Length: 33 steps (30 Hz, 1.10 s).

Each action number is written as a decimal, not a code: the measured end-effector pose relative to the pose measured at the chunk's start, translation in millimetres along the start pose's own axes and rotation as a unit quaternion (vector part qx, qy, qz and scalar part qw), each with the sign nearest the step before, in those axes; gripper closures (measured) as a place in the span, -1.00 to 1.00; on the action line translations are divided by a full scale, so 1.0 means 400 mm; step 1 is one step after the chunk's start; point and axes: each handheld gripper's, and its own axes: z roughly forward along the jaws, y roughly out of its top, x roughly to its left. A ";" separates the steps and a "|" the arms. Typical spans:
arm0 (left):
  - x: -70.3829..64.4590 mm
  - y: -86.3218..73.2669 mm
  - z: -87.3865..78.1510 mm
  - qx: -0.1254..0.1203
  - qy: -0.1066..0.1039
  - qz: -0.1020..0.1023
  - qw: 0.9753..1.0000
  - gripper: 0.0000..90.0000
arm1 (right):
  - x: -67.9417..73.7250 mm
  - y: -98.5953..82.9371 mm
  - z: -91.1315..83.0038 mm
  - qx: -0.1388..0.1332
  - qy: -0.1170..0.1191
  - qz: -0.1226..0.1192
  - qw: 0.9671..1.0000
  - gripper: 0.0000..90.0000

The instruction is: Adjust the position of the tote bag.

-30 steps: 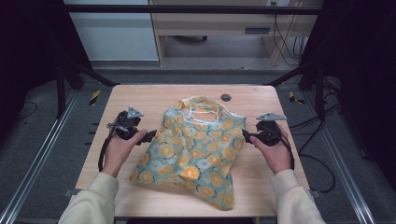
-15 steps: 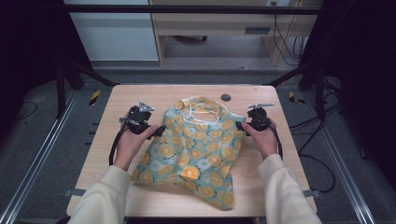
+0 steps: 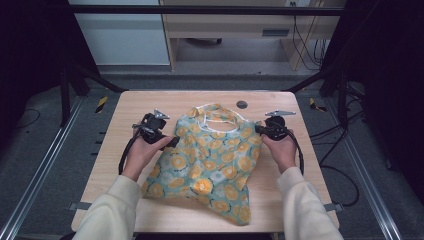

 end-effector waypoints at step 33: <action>-0.023 -0.080 0.028 0.026 -0.083 0.006 0.996 0.84 | -0.011 -0.016 -0.027 -0.009 0.010 -0.015 1.000 1.00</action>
